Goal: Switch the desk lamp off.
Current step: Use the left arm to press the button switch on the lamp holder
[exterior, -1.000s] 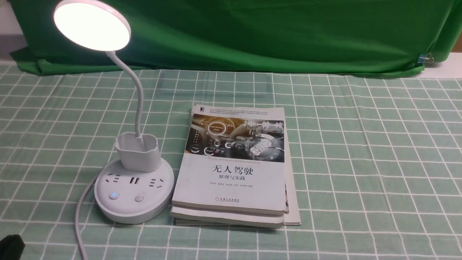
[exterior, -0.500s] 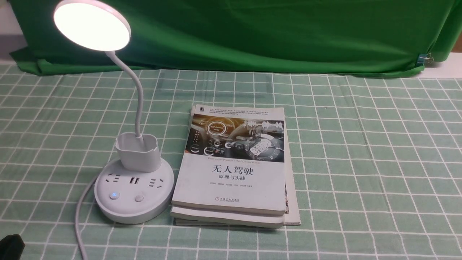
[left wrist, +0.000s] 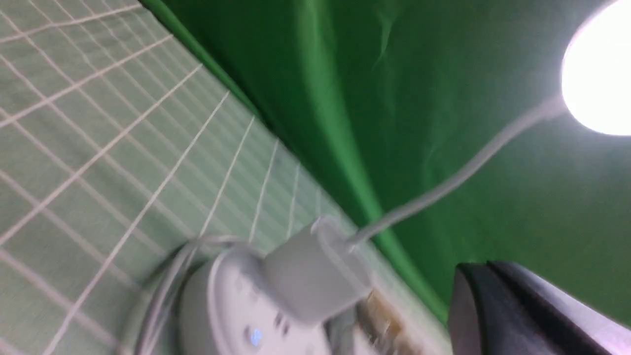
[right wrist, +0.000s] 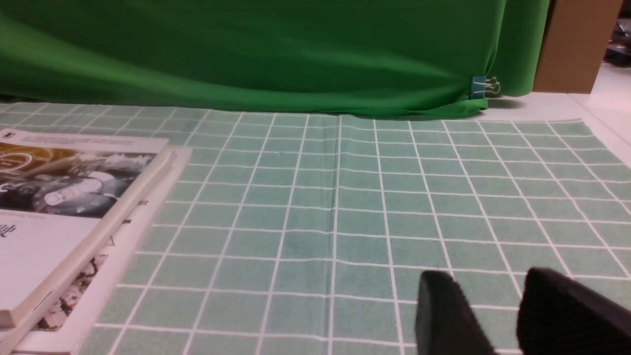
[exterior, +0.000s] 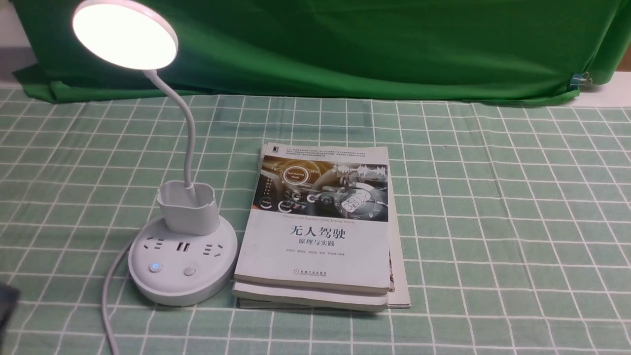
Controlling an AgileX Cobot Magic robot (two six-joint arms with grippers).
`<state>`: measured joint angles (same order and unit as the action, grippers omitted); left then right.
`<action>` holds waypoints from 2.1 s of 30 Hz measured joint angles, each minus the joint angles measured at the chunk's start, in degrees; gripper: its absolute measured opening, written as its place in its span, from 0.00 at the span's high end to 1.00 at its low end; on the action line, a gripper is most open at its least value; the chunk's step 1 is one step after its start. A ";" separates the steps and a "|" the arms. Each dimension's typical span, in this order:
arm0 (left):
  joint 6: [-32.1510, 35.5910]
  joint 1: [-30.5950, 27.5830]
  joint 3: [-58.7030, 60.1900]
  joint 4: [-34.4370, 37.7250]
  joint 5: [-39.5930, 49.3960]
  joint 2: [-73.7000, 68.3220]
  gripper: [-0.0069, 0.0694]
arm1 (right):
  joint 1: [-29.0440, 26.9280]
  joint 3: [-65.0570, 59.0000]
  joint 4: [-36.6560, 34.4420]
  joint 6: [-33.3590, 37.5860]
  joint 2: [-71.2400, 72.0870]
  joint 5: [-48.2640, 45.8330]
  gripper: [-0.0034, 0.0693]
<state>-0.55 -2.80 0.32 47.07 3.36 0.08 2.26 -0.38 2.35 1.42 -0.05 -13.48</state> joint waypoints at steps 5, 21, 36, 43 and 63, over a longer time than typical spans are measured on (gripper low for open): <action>-0.11 0.00 -1.85 0.28 3.82 -1.29 0.91 | 0.00 0.00 0.00 0.00 0.00 0.00 0.62; 7.78 1.43 -41.29 -29.23 46.30 -59.01 0.91 | 0.00 0.00 0.00 0.00 0.00 0.00 0.62; 3.36 17.89 -59.02 -40.93 50.81 -86.37 0.91 | 0.00 0.00 0.00 0.00 0.00 0.00 0.62; 3.36 18.05 -63.15 -42.71 51.06 -92.56 0.91 | 0.00 0.00 0.00 0.00 0.00 0.00 0.62; 7.74 17.71 -67.46 -38.06 52.21 -98.35 0.91 | 0.00 0.00 0.00 0.00 0.00 0.00 0.62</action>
<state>7.19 14.91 -67.15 9.01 55.57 -98.27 2.26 -0.38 2.35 1.42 -0.05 -13.48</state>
